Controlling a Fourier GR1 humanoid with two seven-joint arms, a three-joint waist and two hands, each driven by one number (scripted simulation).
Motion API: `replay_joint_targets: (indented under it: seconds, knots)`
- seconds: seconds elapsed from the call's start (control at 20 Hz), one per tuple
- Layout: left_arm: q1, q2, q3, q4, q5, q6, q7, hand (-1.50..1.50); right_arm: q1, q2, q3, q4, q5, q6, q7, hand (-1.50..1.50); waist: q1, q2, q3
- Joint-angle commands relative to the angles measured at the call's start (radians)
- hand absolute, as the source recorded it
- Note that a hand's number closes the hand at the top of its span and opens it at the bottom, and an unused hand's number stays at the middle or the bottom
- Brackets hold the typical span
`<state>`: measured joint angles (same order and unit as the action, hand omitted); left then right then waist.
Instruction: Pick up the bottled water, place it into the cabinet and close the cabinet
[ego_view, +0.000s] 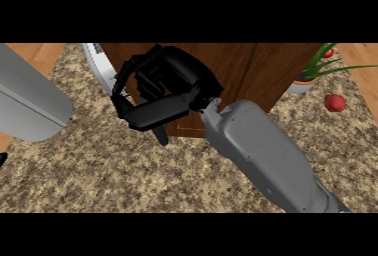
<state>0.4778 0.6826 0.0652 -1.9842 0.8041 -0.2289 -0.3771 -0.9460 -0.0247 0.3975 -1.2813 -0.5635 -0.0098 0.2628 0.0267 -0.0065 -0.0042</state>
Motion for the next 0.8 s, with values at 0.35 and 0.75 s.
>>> replay_joint_targets:
  seconds: [0.35, 0.75]
  knots:
    - [0.002, -0.001, 0.018, -0.083, 0.013, 0.019, 0.061, -1.50, -0.036, -0.110, -0.141, 0.176, 0.082, -0.008, -0.112, 1.50, 0.004, 0.014, 0.005]
    - [-0.024, -0.037, -0.015, -0.064, -0.023, 0.027, 0.056, -1.50, -0.041, -0.111, -0.137, 0.185, 0.130, -0.036, -0.162, -1.50, -0.011, 0.017, 0.004]
